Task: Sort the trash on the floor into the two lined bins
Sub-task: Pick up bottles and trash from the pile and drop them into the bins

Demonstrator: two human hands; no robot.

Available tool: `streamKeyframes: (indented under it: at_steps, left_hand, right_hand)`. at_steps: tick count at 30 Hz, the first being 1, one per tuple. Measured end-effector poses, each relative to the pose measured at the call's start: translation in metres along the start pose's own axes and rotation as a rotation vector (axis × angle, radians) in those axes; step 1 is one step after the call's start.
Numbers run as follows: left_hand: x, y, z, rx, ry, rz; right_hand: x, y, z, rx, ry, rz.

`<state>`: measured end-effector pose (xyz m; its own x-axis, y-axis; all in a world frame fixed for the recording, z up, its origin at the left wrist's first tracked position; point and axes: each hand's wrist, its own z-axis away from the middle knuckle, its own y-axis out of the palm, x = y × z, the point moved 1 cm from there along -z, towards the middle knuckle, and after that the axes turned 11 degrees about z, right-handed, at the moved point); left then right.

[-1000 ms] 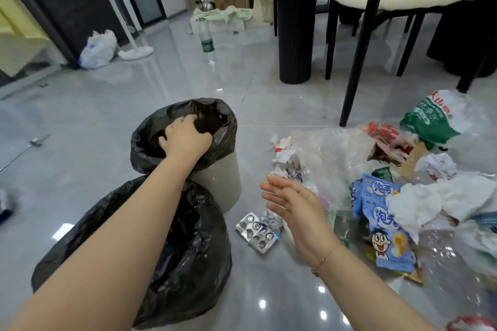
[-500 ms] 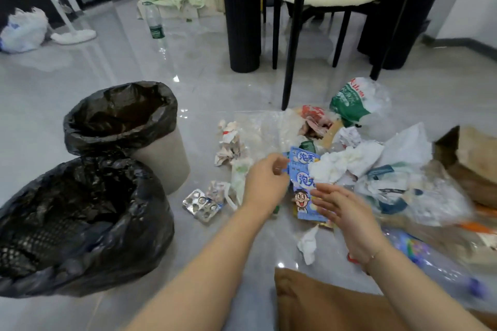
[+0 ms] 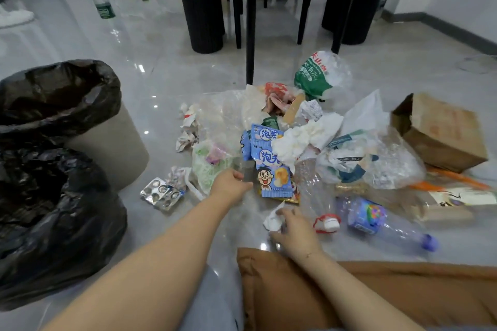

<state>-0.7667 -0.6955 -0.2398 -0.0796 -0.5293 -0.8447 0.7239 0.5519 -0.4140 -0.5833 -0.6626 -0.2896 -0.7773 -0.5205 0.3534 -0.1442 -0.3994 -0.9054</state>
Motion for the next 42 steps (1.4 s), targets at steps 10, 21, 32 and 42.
streamKeyframes:
  at_steps: [10, 21, 32, 42]
  left_hand:
    - [-0.004, 0.035, -0.017, 0.171, -0.075, 0.094]
    - [-0.027, 0.01, 0.003, 0.152, 0.104, 0.145]
    - [-0.067, -0.028, 0.071, 0.511, 0.086, 0.388]
    - [-0.065, -0.006, 0.079, 0.559, -0.092, 0.432]
  right_hand:
    - [-0.003, -0.01, -0.01, -0.214, -0.155, 0.012]
    - [-0.039, -0.094, 0.042, 0.006, 0.11, -0.937]
    - [-0.025, -0.11, 0.043, 0.201, 0.219, -1.807]
    - [-0.041, -0.106, 0.036, -0.486, 0.088, -1.103]
